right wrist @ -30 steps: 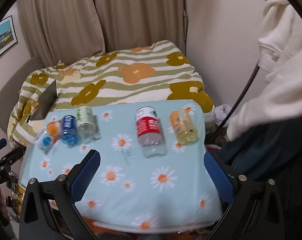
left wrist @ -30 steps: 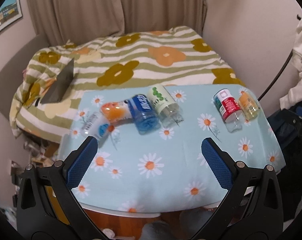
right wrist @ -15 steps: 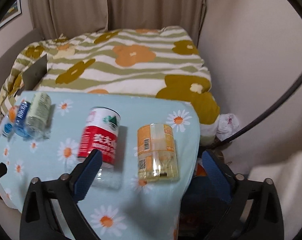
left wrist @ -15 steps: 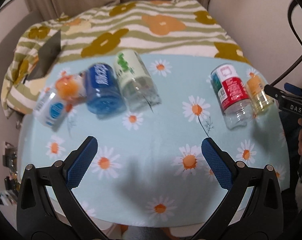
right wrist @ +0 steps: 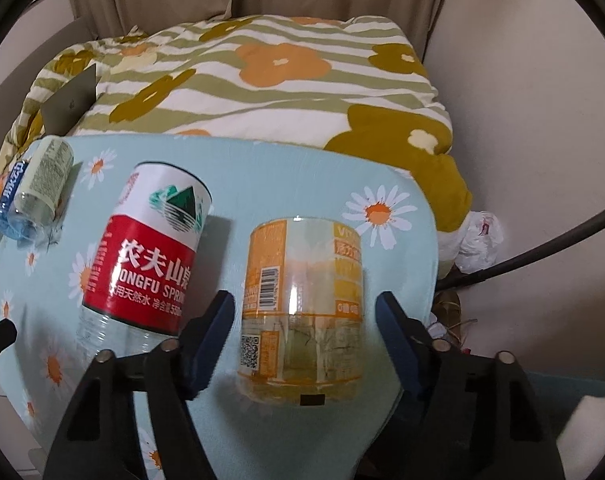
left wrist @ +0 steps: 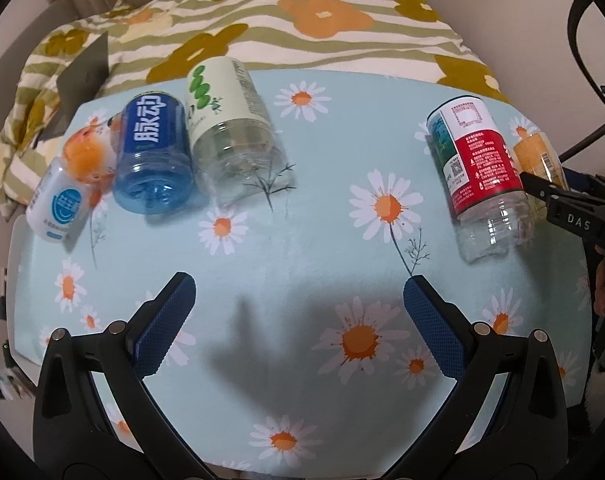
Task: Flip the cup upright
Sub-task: 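Close the right gripper on the orange-labelled cup and lift it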
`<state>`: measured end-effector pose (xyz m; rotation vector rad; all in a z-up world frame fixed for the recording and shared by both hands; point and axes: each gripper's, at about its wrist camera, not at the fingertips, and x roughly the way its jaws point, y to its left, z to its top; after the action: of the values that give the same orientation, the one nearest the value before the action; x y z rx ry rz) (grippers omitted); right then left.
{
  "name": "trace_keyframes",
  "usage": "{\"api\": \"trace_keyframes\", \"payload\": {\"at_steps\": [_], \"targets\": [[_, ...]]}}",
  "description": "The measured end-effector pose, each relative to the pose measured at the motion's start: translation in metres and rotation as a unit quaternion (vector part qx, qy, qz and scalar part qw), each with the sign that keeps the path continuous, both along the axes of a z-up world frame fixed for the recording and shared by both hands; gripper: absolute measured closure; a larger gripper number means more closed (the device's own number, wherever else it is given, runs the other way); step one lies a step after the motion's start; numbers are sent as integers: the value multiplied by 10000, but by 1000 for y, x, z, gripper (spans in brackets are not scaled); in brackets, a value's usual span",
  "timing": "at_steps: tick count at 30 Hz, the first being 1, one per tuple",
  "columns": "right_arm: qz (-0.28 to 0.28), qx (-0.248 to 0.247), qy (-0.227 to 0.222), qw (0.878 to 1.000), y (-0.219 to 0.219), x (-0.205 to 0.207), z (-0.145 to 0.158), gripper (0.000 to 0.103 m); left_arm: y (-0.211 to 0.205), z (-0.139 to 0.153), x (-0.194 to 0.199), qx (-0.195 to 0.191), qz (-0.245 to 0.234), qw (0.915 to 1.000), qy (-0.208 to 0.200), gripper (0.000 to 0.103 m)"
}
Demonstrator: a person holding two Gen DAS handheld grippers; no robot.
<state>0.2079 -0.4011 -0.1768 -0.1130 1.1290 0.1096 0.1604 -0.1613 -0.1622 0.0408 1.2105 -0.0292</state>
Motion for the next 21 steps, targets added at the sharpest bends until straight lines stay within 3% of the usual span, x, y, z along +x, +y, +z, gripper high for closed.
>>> {"api": "trace_keyframes", "payload": {"at_steps": [1, 9, 21], "targets": [[22, -6, 14, 10000, 1, 1, -1, 46, -2, 0, 0, 6, -10, 10000, 3, 0], [32, -25, -19, 10000, 1, -2, -1, 47, -2, 6, -1, -52, -58, 10000, -45, 0], [-99, 12, -364, 9993, 25, -17, 53, 47, 30, 42, -15, -56, -133, 9992, -363, 0]]}}
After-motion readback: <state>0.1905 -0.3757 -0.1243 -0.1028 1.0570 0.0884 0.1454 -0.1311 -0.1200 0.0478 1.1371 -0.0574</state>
